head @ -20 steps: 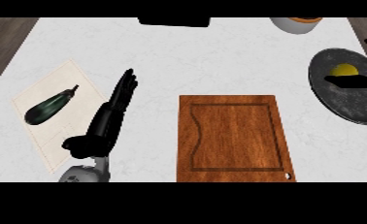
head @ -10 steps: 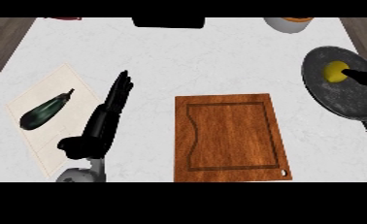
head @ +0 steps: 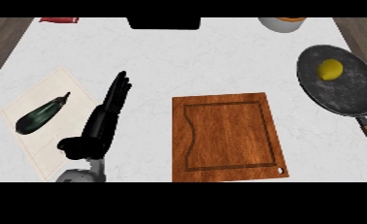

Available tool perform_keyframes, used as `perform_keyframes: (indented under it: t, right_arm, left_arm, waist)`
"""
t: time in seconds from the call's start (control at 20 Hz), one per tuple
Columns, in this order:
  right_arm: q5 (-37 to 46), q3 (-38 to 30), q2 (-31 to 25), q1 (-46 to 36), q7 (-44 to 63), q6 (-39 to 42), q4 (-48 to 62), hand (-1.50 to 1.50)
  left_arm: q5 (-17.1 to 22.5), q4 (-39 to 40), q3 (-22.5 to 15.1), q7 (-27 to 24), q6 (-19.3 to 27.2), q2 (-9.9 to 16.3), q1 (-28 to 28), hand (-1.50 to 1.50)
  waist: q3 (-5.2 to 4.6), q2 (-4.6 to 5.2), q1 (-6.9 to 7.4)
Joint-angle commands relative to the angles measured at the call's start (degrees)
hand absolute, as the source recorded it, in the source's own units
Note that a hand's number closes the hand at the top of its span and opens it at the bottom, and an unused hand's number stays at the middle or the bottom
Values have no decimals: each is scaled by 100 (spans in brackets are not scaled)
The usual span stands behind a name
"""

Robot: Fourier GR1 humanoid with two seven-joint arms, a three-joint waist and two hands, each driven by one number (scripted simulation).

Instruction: Pick the lemon from the cutting board and place it in the pan

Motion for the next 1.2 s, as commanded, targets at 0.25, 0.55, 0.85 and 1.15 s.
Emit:
perform_keyframes:
  t: [0.25,0.55,0.85,1.15]
  right_arm:
    - [-213,299,-73,826,-795,663,-224,-150]
    - [-579,682,215,1191,-760,720,-745,-150]
    - [-931,1008,448,1709,-486,703,-1536,-150]
    - [-1121,1272,456,2094,-36,601,-2303,-150]
  left_arm:
    - [-233,-718,-453,470,384,-192,300,0]
    - [115,170,246,-137,-259,109,46,0]
    - [6,-629,39,297,-117,44,418,0]
    - [-114,-369,122,262,-31,-62,78,0]
  waist:
    - [-6,-30,-18]
    - [-16,-37,-70]
    - [-19,-50,-79]
    - [-20,-51,-95]
